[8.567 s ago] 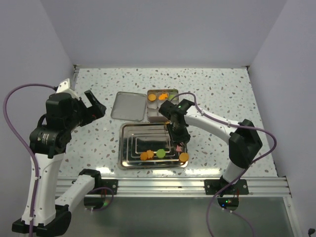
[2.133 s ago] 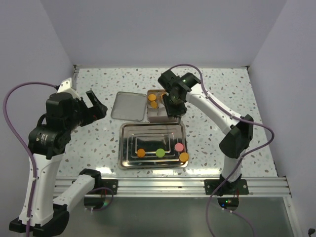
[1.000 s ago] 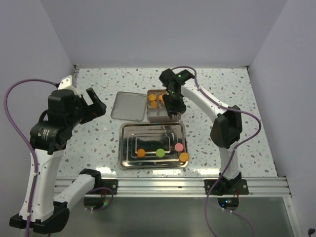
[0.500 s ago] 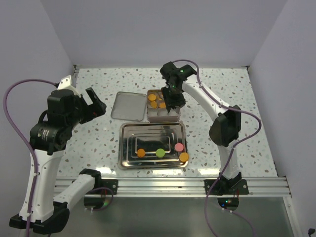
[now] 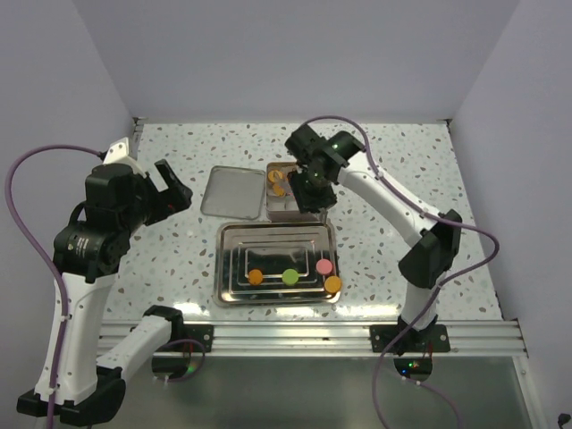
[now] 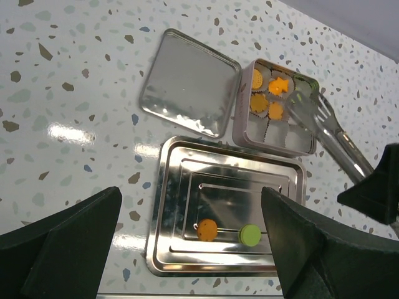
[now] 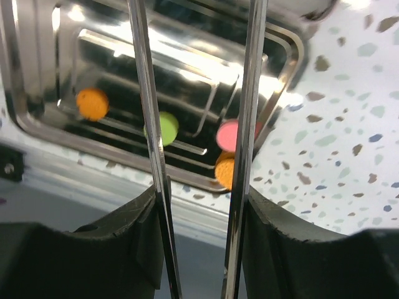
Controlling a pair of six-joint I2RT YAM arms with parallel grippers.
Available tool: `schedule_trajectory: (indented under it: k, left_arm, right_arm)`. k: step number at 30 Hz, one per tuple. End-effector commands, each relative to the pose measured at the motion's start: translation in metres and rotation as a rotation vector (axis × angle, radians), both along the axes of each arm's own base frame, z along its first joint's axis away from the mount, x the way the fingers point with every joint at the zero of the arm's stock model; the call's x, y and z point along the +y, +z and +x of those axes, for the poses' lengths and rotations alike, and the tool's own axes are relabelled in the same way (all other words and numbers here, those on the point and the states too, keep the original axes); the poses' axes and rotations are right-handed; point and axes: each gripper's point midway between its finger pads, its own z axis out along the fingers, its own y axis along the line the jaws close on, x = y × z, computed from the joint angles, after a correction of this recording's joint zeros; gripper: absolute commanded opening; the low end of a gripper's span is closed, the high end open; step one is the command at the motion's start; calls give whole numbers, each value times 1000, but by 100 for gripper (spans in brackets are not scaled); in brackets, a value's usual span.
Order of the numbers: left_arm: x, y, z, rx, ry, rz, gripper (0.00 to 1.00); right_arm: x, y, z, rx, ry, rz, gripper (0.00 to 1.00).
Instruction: Pack the cookies
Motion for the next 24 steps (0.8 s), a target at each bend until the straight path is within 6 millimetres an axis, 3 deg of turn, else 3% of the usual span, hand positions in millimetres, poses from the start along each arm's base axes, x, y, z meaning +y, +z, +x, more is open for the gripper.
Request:
schedule_trajectory:
  k: [1,10,13,16,24]
  left_arm:
    - [-6,7,4,-36,-14,-30,100]
    - [-11,5,4,-37,-41,-39,100]
    - [-12,3,3,-33,-48,-44,100]
    - [-14,0,0,-27,-57,-50,100]
    - [-12,-3,-13,-19,-59,-51,100]
  right_arm:
    - [18,17,-62,0,117,-3,47]
    - [46,-25,-170,82,261,-34,48]
    - [49,-36,-193,85,301,-83,48]
    - [52,-45,-208,91,323,-109,48]
    - [61,-59,-222,115,344,-141,48]
